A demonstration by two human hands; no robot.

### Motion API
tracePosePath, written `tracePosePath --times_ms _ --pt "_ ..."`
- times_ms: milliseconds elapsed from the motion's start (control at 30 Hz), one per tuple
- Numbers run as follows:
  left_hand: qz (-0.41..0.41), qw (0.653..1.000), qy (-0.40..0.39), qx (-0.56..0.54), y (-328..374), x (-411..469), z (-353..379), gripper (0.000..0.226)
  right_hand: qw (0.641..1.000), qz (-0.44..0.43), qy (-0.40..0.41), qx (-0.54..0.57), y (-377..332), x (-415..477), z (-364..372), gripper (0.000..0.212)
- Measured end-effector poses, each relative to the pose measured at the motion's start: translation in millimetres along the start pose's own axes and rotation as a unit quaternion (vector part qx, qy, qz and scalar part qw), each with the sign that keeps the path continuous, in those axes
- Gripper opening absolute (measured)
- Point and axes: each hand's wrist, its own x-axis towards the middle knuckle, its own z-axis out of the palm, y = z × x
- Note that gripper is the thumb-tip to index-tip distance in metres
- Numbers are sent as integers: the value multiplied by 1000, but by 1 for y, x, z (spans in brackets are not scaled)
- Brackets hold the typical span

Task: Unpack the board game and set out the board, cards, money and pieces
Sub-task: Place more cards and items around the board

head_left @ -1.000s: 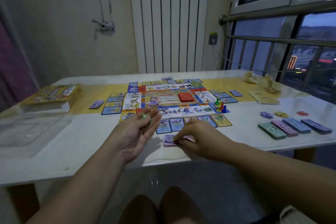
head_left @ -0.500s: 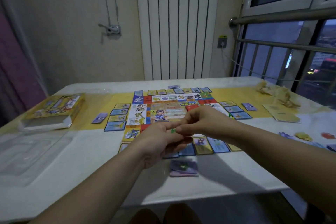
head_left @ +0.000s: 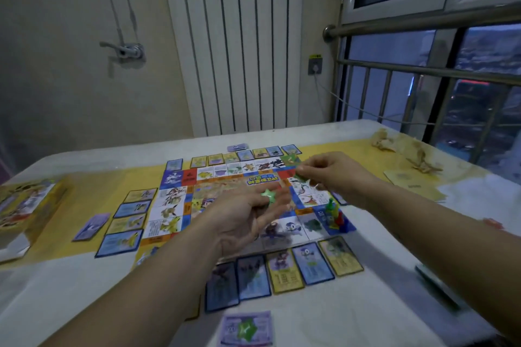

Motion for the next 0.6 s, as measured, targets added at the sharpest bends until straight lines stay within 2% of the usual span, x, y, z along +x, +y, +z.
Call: tracePosePath --times_ms 100,267,500,600 --pt "1 1000 10 15 0 26 10 27 990 14 112 -81 32 22 -42 14" --pt "-7 998 11 67 -7 63 22 19 964 58 217 -141 85 57 -93 17" --pt "-11 990 18 139 -8 86 29 17 936 121 214 -252 123 85 -100 24" --pt "-7 984 27 178 -7 88 23 16 938 82 222 -255 109 83 -94 28"
